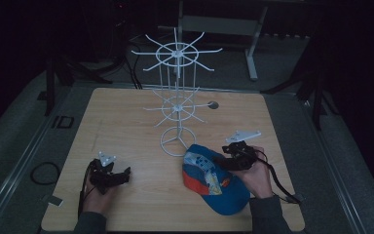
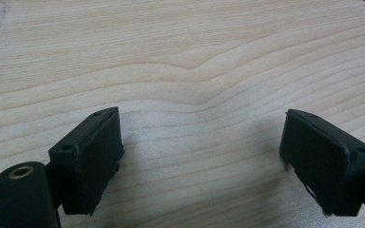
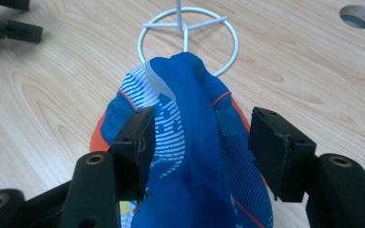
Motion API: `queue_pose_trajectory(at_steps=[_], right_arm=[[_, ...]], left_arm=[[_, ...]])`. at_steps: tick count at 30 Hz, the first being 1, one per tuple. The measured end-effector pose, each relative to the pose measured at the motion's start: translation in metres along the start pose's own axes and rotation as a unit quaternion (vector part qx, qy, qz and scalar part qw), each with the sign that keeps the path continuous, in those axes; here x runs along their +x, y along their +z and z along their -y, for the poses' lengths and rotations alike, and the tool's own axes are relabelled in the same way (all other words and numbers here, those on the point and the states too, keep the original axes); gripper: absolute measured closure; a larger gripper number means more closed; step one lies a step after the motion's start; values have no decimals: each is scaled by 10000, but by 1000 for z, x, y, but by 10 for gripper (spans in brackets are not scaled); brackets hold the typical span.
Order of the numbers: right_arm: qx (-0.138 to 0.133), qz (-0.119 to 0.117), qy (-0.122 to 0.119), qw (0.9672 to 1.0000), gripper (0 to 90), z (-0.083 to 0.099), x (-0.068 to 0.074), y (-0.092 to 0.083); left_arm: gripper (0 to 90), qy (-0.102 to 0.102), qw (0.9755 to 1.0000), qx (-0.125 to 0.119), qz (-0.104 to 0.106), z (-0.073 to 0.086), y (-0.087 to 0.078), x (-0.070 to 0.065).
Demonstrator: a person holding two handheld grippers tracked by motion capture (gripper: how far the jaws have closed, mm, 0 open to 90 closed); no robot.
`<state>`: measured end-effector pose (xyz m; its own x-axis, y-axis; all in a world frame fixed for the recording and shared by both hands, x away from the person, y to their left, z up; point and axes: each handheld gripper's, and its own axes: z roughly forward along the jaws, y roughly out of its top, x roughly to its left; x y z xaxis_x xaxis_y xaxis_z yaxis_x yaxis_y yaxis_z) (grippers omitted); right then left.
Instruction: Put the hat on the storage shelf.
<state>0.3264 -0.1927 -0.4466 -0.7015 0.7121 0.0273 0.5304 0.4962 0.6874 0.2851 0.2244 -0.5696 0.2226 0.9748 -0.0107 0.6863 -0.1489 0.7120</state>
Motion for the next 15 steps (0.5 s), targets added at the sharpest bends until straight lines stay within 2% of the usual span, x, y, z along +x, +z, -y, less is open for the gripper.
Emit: queue_pose_trajectory(at_steps=[8, 15], right_arm=[[343, -177, -33, 9992, 385, -8, -4, 18], [720, -287, 29, 9970, 294, -11, -10, 39]], left_arm=[[146, 8, 10000, 3, -1, 0, 0, 0], [146, 44, 10000, 33, 1, 0, 0, 1]])
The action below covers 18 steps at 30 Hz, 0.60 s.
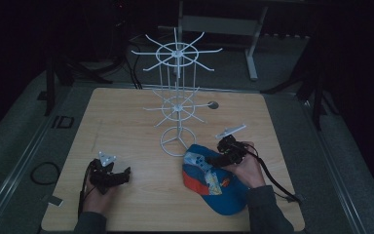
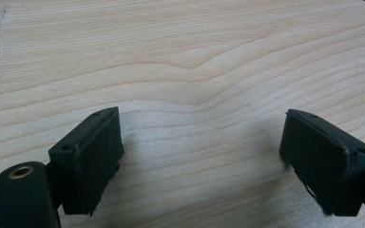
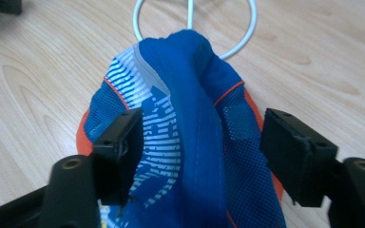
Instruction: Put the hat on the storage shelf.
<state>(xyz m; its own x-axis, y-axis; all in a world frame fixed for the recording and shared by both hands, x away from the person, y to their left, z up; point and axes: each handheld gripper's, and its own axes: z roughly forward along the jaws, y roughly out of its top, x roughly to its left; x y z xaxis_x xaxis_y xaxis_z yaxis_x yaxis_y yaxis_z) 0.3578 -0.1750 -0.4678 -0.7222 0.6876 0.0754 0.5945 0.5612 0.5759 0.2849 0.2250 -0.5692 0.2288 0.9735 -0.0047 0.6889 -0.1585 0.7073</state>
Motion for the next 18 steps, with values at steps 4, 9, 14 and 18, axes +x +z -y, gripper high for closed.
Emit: queue_pose_trajectory(at_steps=[4, 9, 14, 18], right_arm=[[225, -95, 44, 9997, 265, -2, -2, 11], [489, -137, 78, 9987, 264, -4, -5, 24], [731, -183, -22, 9972, 303, -5, -4, 34], [815, -176, -194, 9963, 451, -9, -1, 40]], left_arm=[[146, -15, 10000, -13, 0, 0, 0, 0], [146, -2, 10000, -2, 0, 0, 0, 0], [146, -20, 10000, -17, 0, 0, 0, 0], [146, -20, 10000, -16, 0, 0, 0, 0]])
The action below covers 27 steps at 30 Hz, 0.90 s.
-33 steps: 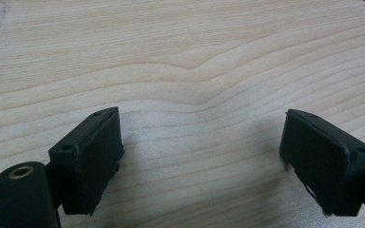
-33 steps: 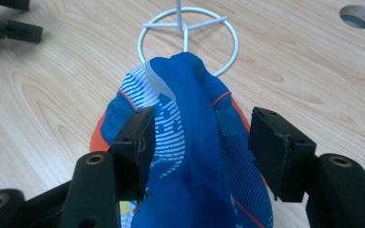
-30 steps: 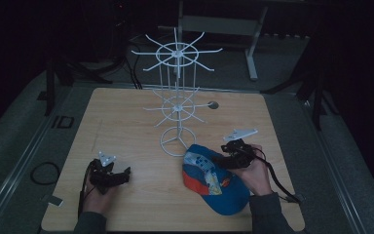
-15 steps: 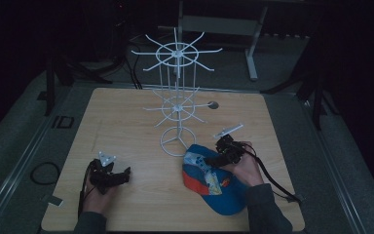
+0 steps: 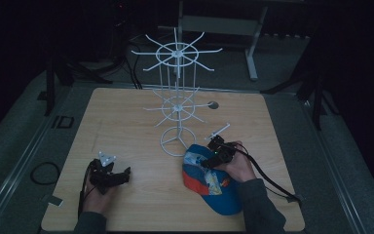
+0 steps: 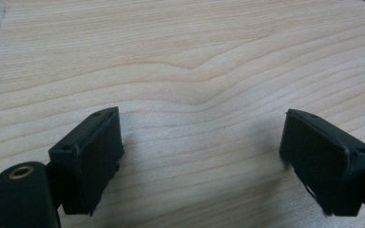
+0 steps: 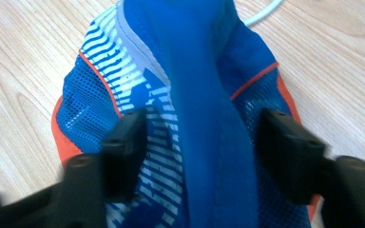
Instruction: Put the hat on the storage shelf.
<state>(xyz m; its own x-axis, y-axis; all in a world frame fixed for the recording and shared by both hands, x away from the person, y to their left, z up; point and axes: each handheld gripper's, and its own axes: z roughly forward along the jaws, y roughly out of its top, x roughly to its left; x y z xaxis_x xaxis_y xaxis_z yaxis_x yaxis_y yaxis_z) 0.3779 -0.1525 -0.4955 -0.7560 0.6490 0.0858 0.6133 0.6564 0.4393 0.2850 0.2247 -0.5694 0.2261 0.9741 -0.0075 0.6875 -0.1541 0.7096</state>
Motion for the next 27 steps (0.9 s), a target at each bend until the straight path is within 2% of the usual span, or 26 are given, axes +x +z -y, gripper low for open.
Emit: queue_pose_trajectory(at_steps=[5, 9, 15, 27], right_arm=[[115, -107, -146, 9998, 698, -2, 3, 4], [23, -156, -227, 9996, 862, -1, 4, 1], [-79, -173, -298, 9994, 883, 1, 6, -7], [-486, -223, -320, 9981, 884, 5, 10, -28]], left_arm=[[146, 21, 10000, 18, 1, 0, 0, 0], [146, 5, 10000, 4, 0, 0, 0, 0], [146, 16, 10000, 14, 1, 0, 0, 0], [147, 8, 10000, -1, -3, 0, 0, 0]])
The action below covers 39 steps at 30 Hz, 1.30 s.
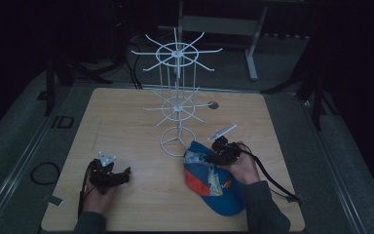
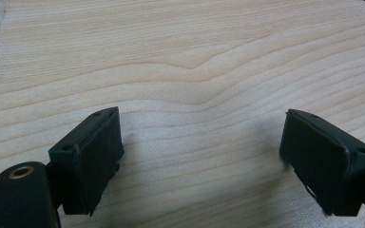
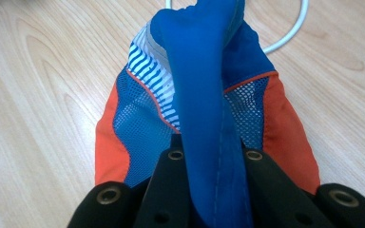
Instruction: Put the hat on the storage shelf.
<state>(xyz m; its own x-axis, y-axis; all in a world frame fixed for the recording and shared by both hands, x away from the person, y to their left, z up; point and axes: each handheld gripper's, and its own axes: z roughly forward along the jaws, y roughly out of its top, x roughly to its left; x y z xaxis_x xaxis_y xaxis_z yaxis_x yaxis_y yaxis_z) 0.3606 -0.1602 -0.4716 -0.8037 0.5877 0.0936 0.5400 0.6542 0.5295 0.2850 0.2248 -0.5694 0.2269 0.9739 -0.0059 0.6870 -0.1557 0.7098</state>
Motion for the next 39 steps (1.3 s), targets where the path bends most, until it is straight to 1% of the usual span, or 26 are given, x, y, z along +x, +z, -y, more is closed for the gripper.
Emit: queue_pose_trajectory(at_steps=[5, 12, 24, 31, 32, 39], right_arm=[[-189, -32, -27, 9998, 884, 1, 1, -12], [-385, -39, -16, 9993, 884, 4, 2, -25], [-746, -47, 24, 9972, 884, 8, 4, -46], [-950, 11, 95, 9954, 884, 11, 0, -62], [-984, 13, 99, 9951, 884, 11, -1, -63], [-1089, 104, 111, 9939, 884, 11, -2, -74]], left_arm=[[147, 0, 10000, -1, 0, 0, 0, 0], [147, -20, 10000, -17, -1, 0, 0, 0], [147, -13, 10000, -8, -1, 0, 0, 0], [146, -4, 10000, -4, 0, 0, 0, 0], [146, -27, 10000, -17, 1, 0, 0, 0], [146, -32, 10000, -16, 2, 0, 0, 0]])
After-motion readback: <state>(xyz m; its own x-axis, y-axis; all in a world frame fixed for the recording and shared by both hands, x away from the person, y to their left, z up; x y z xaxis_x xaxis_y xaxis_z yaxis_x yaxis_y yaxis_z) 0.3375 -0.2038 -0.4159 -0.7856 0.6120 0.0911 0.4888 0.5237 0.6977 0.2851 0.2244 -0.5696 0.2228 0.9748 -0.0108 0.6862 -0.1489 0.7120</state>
